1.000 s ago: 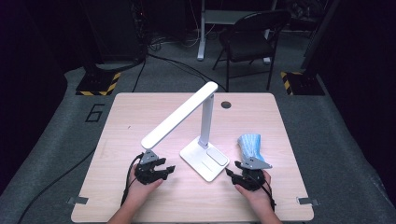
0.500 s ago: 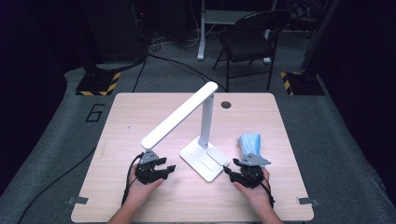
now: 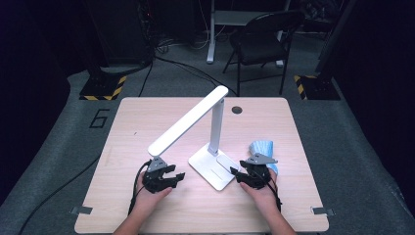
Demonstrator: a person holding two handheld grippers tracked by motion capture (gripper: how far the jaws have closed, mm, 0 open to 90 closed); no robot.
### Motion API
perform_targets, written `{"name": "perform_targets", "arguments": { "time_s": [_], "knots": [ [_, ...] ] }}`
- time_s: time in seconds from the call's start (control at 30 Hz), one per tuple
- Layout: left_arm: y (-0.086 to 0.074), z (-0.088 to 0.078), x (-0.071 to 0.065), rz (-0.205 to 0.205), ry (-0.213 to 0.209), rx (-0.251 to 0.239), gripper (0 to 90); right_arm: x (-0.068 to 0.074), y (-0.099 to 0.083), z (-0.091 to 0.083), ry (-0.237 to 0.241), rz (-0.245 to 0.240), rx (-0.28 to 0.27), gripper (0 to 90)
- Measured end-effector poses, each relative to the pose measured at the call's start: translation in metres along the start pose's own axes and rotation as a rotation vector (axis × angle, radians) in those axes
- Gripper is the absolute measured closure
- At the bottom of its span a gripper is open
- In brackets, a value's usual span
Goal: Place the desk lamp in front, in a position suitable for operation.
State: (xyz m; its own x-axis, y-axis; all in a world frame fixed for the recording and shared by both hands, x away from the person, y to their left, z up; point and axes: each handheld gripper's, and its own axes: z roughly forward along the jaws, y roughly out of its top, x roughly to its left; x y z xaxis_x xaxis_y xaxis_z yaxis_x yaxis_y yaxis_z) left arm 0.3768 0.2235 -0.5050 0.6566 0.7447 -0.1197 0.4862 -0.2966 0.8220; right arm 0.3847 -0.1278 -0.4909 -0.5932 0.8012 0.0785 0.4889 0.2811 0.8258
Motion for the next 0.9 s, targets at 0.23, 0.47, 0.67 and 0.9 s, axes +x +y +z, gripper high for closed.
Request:
{"name": "perform_targets", "arguments": {
  "time_s": [0.23, 0.47, 0.67, 0.9],
  "knots": [
    [-0.001, 0.001, -0.003, 0.037, 0.005, 0.008, 43.4, 0.001, -0.008, 0.012, -0.019, 0.014, 0.016, 42.1],
    [-0.003, 0.002, -0.005, 0.041, 0.0, 0.022, 42.9, 0.0, -0.004, 0.024, -0.031, -0.003, 0.047, 40.0],
    [-0.004, -0.001, -0.006, 0.018, -0.002, 0.01, 42.6, -0.002, 0.005, 0.022, -0.041, -0.018, 0.061, 39.8],
    [-0.005, 0.002, -0.006, 0.027, 0.002, 0.007, 42.2, -0.005, 0.002, 0.032, -0.047, -0.001, 0.08, 39.0]
  ]
}}
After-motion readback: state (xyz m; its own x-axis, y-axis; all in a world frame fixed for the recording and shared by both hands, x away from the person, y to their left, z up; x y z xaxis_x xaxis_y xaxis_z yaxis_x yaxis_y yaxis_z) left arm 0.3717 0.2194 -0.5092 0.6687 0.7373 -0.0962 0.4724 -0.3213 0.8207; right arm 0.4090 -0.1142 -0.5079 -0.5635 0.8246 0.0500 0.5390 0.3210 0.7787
